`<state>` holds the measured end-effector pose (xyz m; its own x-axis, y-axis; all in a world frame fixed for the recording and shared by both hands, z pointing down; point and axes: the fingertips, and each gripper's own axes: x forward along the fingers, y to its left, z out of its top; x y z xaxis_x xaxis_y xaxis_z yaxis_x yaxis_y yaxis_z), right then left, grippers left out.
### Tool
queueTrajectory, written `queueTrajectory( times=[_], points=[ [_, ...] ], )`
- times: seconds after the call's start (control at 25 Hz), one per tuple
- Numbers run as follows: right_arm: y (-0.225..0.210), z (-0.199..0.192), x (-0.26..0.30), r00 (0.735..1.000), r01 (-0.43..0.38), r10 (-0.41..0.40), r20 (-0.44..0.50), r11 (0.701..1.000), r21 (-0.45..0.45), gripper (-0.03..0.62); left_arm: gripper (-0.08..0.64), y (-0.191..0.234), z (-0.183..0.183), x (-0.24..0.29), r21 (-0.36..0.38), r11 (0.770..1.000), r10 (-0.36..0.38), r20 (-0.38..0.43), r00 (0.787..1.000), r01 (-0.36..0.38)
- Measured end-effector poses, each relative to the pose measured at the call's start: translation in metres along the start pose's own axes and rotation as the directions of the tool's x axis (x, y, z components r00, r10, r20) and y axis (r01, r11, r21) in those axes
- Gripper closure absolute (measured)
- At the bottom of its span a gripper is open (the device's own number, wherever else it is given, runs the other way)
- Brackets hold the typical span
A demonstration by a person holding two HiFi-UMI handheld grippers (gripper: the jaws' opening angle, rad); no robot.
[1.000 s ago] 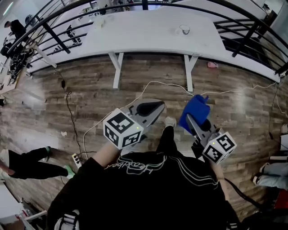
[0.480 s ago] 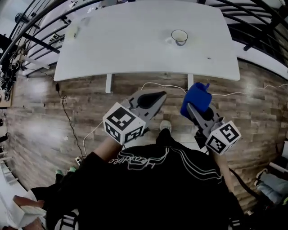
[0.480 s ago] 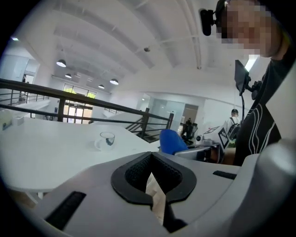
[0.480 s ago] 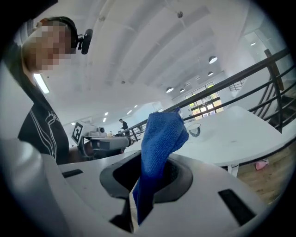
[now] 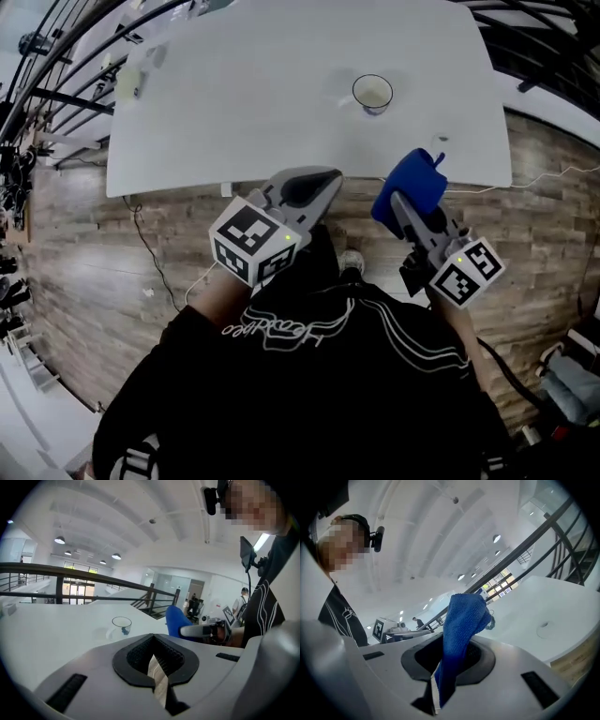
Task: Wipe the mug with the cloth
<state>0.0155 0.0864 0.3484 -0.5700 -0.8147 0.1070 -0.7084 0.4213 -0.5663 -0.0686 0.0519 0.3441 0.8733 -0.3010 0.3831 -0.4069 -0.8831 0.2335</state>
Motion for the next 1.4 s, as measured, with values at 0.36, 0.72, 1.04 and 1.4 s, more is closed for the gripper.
queueTrajectory(
  times=[0.36, 0.72, 1.04, 1.4],
  points=[
    [-0.055, 0.007, 0.042, 0.981, 0.14, -0.158, 0.11, 0.977, 0.162, 0.538, 0.554, 0.071, 0.007, 0.059, 0.057, 0.989, -0.131, -0.09, 0.987, 0.137],
    [-0.078, 0.007, 0.085, 0.93, 0.261, -0.315, 0.188, 0.929, 0.263, 0.538, 0.549, 0.124, 0.0, 0.088, 0.13, 0.956, -0.243, -0.151, 0.958, 0.263],
    [-0.101, 0.002, 0.091, 0.85, 0.315, -0.446, 0.281, 0.857, 0.407, 0.538, 0.401, 0.146, -0.023, 0.125, 0.145, 0.933, -0.289, -0.242, 0.926, 0.329],
    [-0.117, -0.005, 0.11, 0.769, 0.276, -0.525, 0.364, 0.787, 0.552, 0.538, 0.399, 0.145, -0.035, 0.15, 0.13, 0.91, -0.351, -0.261, 0.899, 0.393]
  ],
)
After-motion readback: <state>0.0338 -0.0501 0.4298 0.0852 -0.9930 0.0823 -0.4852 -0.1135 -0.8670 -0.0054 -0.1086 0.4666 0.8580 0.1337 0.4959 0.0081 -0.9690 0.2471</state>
